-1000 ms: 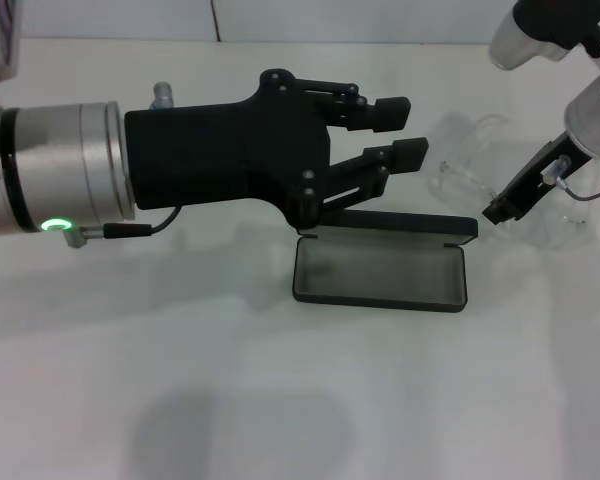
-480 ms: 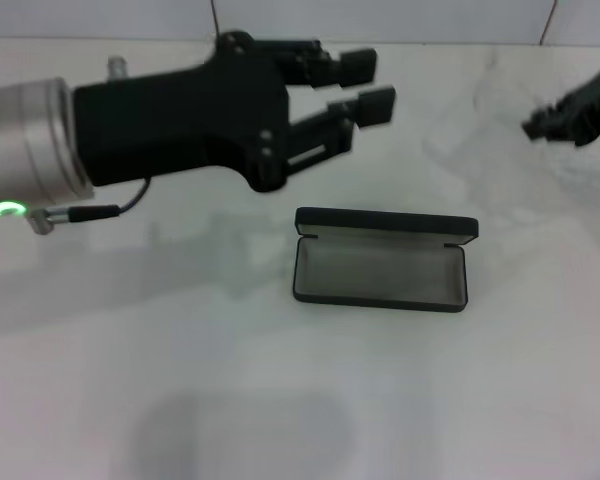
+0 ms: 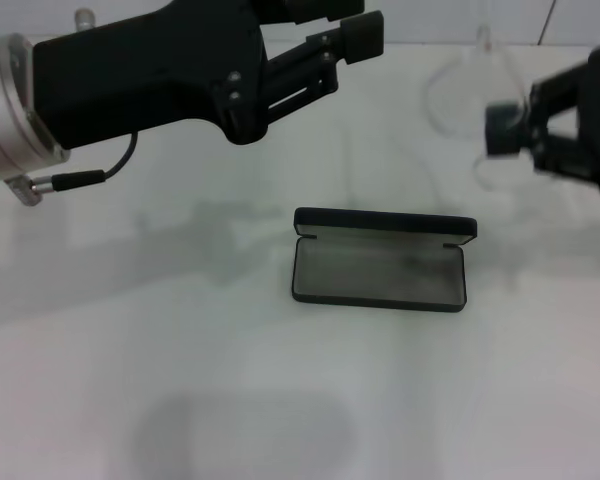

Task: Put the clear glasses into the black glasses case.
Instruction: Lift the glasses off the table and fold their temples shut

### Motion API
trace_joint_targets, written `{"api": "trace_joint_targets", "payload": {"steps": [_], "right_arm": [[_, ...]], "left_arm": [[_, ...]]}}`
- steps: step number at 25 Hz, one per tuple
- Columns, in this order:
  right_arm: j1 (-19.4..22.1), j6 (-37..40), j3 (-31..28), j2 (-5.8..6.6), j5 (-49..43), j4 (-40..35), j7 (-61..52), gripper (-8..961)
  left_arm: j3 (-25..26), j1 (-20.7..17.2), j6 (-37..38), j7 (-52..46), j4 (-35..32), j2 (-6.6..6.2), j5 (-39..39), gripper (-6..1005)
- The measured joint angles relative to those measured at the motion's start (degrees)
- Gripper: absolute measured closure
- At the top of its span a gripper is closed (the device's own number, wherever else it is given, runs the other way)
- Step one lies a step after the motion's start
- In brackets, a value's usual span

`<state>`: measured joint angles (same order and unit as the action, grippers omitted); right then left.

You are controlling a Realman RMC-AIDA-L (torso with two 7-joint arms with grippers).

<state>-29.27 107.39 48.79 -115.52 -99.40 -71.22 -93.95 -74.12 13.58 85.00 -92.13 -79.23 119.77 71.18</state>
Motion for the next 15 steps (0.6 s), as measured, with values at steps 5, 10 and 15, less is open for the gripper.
{"api": "trace_joint_targets", "payload": {"steps": [5, 10, 15], "right_arm": [[-0.08, 2.77, 3.79, -0.12, 5.87, 8.04, 8.39, 837], [-1.34, 3.01, 6.48, -0.04, 7.99, 11.75, 11.38, 837], [-2.85, 3.03, 9.13, -0.02, 7.79, 12.00, 12.01, 837]], "left_arm": [[-0.62, 0.65, 0.85, 3.28, 0.42, 0.06, -2.78, 765], [-0.60, 2.63, 1.12, 3.50, 2.46, 0.03, -3.29, 826], [-0.22, 5.15, 1.38, 4.55, 6.52, 0.02, -3.31, 875]]}}
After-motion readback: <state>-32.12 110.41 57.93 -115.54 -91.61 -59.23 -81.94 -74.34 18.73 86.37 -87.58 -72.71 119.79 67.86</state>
